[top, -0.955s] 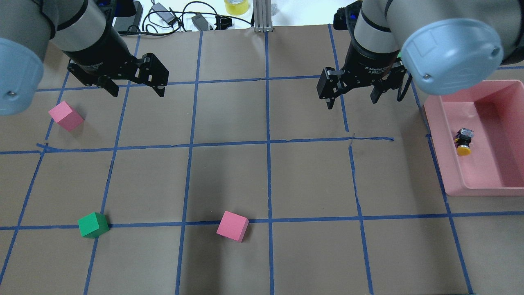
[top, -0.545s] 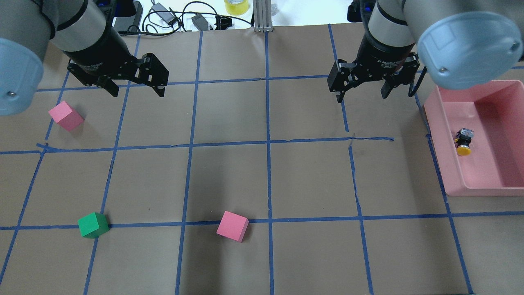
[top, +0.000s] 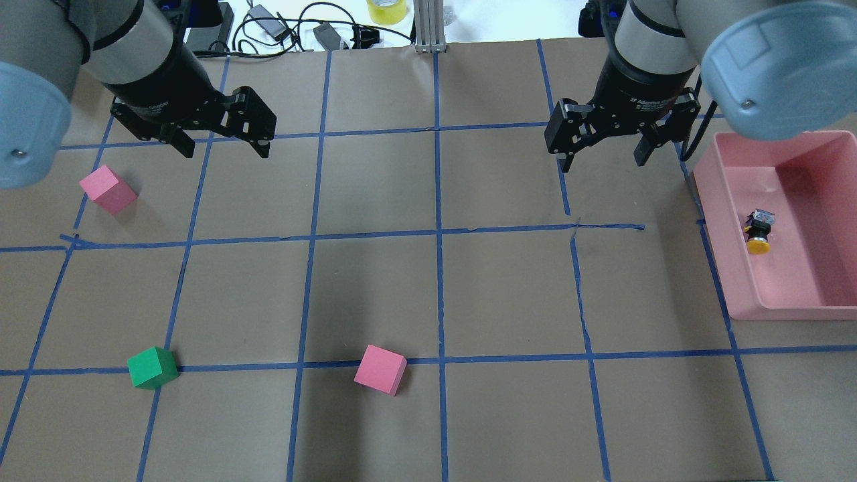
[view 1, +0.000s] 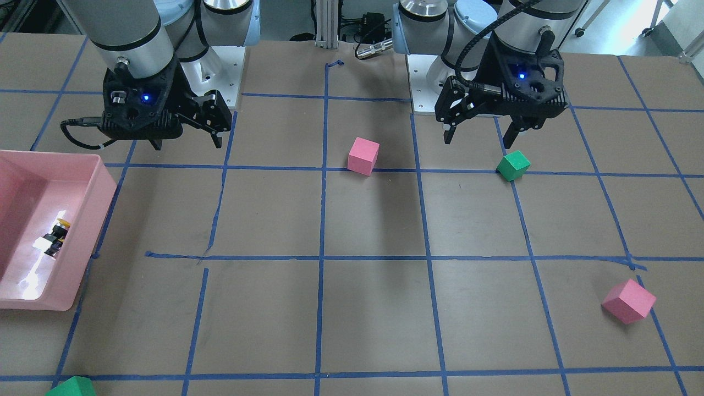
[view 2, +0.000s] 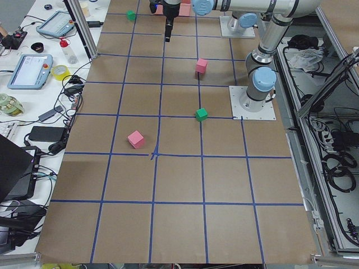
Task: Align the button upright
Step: 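Move the right gripper toward the pink bin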
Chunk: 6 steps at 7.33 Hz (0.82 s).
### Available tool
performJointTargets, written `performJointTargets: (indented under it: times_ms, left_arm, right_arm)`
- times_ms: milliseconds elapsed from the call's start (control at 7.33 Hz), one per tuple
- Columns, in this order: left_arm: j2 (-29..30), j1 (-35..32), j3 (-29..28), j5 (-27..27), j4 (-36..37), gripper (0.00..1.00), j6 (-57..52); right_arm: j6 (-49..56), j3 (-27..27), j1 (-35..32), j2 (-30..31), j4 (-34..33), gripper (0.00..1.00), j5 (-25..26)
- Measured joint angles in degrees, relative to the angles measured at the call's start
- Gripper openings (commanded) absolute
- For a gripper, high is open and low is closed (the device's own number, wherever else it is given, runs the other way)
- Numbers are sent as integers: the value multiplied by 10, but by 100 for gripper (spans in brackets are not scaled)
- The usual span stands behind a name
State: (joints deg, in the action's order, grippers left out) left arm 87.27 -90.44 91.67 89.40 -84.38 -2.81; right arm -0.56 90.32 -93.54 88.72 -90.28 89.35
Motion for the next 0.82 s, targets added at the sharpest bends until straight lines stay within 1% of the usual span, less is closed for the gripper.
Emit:
performJointTargets:
  times_ms: [545,682,818]
  left_arm:
    - [0,0,0,0,0,100,0]
    - [0,0,0,0,0,100,0]
    - [-1,0,0,0,0,100,0]
  right_arm:
    - [-8,-6,8,-2,-9,100,0]
    - [-6,-7,34,-3,-20,100,-2]
    - [6,-7,78,-4,-30,100,-7]
